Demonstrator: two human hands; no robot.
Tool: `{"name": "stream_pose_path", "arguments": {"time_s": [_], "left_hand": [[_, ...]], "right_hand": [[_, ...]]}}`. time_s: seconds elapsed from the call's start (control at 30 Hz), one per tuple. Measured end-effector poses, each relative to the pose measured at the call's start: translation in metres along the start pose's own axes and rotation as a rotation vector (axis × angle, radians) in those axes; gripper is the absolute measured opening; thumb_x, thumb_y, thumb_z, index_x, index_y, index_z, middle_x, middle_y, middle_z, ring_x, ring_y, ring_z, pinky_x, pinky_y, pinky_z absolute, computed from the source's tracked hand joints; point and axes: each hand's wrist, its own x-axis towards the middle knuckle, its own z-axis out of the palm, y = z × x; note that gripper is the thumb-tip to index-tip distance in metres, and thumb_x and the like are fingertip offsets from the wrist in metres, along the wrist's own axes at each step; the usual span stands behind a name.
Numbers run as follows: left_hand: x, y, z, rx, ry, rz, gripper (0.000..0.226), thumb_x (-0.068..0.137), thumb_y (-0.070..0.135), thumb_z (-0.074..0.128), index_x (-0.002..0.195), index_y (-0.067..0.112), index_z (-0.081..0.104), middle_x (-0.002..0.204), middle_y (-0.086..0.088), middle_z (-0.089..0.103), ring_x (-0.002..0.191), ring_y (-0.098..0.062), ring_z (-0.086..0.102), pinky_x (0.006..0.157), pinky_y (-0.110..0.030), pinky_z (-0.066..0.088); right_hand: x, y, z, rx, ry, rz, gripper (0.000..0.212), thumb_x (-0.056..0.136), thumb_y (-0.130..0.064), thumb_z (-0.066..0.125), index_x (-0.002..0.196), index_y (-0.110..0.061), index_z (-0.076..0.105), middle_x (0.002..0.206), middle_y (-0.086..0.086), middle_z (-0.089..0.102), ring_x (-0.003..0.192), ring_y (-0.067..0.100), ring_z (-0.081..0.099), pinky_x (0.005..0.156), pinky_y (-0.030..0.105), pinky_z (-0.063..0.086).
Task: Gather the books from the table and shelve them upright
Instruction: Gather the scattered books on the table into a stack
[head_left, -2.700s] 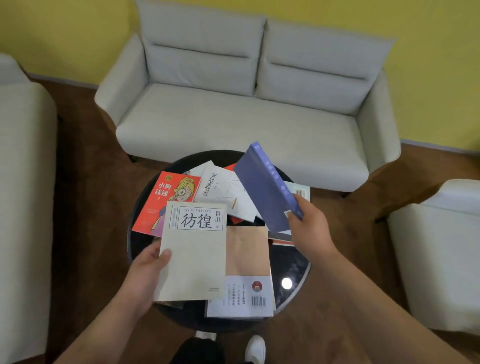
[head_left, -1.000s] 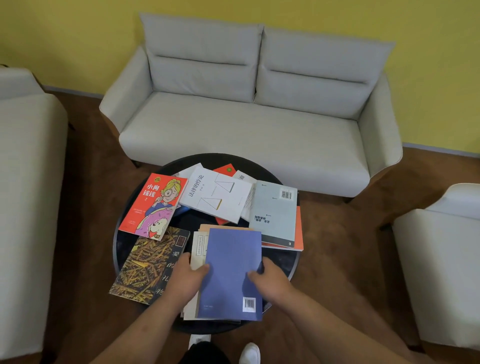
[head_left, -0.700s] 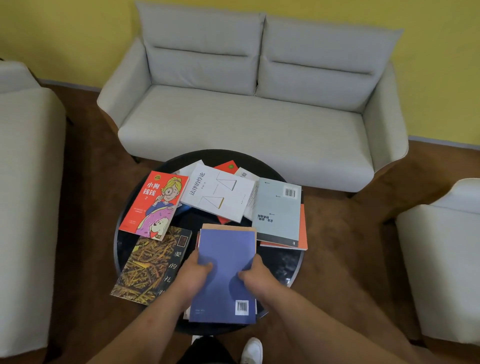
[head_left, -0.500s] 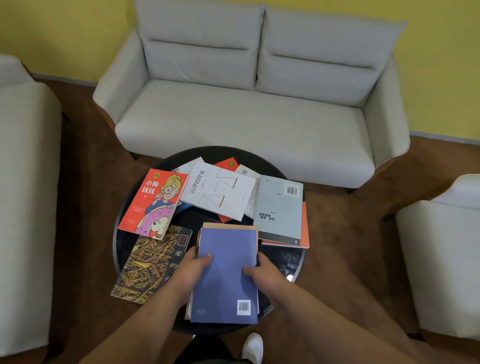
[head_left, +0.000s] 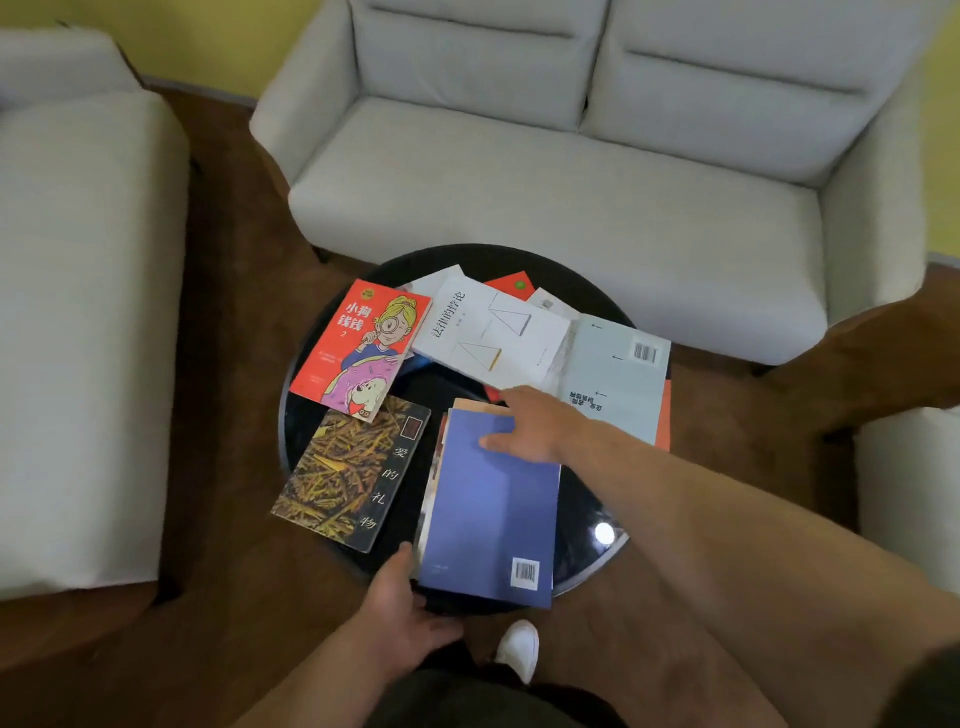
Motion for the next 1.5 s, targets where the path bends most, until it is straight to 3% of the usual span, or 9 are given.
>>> {"name": "stream_pose_path", "arguments": {"time_s": [0.07, 0.23, 0.47, 0.57, 0.73, 0.87, 1.0, 1.17, 1.5], "left_hand": [[0.004, -0.011, 0.010, -0.116, -0.064, 0.040, 0.069, 0.099, 0.062, 0.029, 0.134, 0.009, 0.057, 0.120, -0.024, 0.062, 0.107, -0.047, 0.058, 0.061, -0.053, 0.058], [0.003, -0.012, 0.019, -0.342, -0.185, 0.072, 0.067, 0.098, 0.065, 0.026, 0.117, 0.012, 0.062, 0.123, -0.026, 0.063, 0.118, -0.052, 0.054, 0.099, -0.074, 0.039], [0.008, -0.015, 0.017, -0.199, -0.071, 0.135, 0.055, 0.102, 0.053, 0.033, 0.124, 0.011, 0.062, 0.119, -0.024, 0.066, 0.114, -0.048, 0.059, 0.100, -0.066, 0.045], [0.008, -0.008, 0.009, -0.091, 0.131, 0.227, 0.054, 0.096, 0.054, 0.048, 0.132, 0.014, 0.057, 0.122, -0.015, 0.066, 0.118, -0.040, 0.060, 0.107, -0.056, 0.043], [-0.008, 0.016, 0.005, 0.406, 0.256, 0.665, 0.024, 0.100, 0.025, 0.054, 0.116, 0.009, 0.061, 0.110, -0.007, 0.064, 0.110, -0.031, 0.060, 0.078, -0.032, 0.048], [0.003, 0.036, 0.010, 0.666, 0.039, 0.523, 0.074, 0.086, 0.061, 0.061, 0.144, 0.018, 0.046, 0.130, -0.004, 0.061, 0.114, -0.027, 0.062, 0.103, -0.045, 0.046], [0.021, 0.037, 0.011, 0.652, -0.056, 0.499, 0.058, 0.083, 0.057, 0.068, 0.129, 0.024, 0.059, 0.116, -0.005, 0.074, 0.103, -0.030, 0.072, 0.098, -0.055, 0.052], [0.022, 0.044, 0.006, 0.677, -0.078, 0.494, 0.045, 0.089, 0.040, 0.070, 0.126, 0.016, 0.062, 0.112, -0.010, 0.075, 0.102, -0.033, 0.073, 0.097, -0.057, 0.053], [0.019, 0.045, 0.010, 0.744, -0.049, 0.519, 0.040, 0.097, 0.040, 0.060, 0.128, 0.014, 0.058, 0.115, -0.009, 0.073, 0.101, -0.030, 0.072, 0.094, -0.051, 0.055]], "right_hand": [[0.009, -0.001, 0.002, 0.063, -0.065, 0.045, 0.087, 0.086, -0.062, 0.066, 0.153, -0.014, 0.037, 0.155, 0.007, 0.044, 0.140, 0.027, 0.045, 0.107, 0.036, 0.040], [0.015, -0.001, 0.001, 0.083, -0.099, 0.089, 0.077, 0.090, -0.058, 0.064, 0.151, -0.016, 0.043, 0.153, 0.006, 0.047, 0.138, 0.027, 0.047, 0.108, 0.036, 0.041], [0.011, -0.002, 0.001, 0.113, -0.130, 0.080, 0.067, 0.093, -0.056, 0.061, 0.149, -0.022, 0.046, 0.152, 0.003, 0.048, 0.138, 0.025, 0.048, 0.111, 0.036, 0.041], [-0.005, -0.004, 0.009, 0.228, 0.149, 0.032, 0.062, 0.096, -0.045, 0.062, 0.148, -0.014, 0.048, 0.152, 0.005, 0.048, 0.140, 0.024, 0.045, 0.114, 0.032, 0.036], [-0.069, 0.013, 0.061, 0.974, 0.663, 0.321, 0.027, 0.100, -0.018, 0.056, 0.123, -0.004, 0.062, 0.118, 0.011, 0.063, 0.114, 0.031, 0.060, 0.092, 0.036, 0.051], [-0.089, 0.029, 0.113, 1.292, 0.322, 0.522, 0.057, 0.101, -0.037, 0.056, 0.152, -0.015, 0.041, 0.151, 0.003, 0.049, 0.137, 0.027, 0.049, 0.112, 0.042, 0.042], [-0.085, 0.025, 0.134, 1.651, 0.051, 0.442, 0.047, 0.099, -0.038, 0.061, 0.141, -0.023, 0.047, 0.135, 0.007, 0.065, 0.117, 0.031, 0.068, 0.106, 0.054, 0.051], [-0.090, 0.012, 0.135, 1.719, 0.041, 0.404, 0.032, 0.099, -0.021, 0.063, 0.128, -0.022, 0.050, 0.121, 0.011, 0.069, 0.108, 0.032, 0.070, 0.099, 0.052, 0.056], [-0.087, 0.012, 0.127, 1.415, 0.054, 0.311, 0.039, 0.105, -0.035, 0.050, 0.140, -0.037, 0.034, 0.130, -0.002, 0.062, 0.111, 0.020, 0.067, 0.092, 0.036, 0.059]]}}
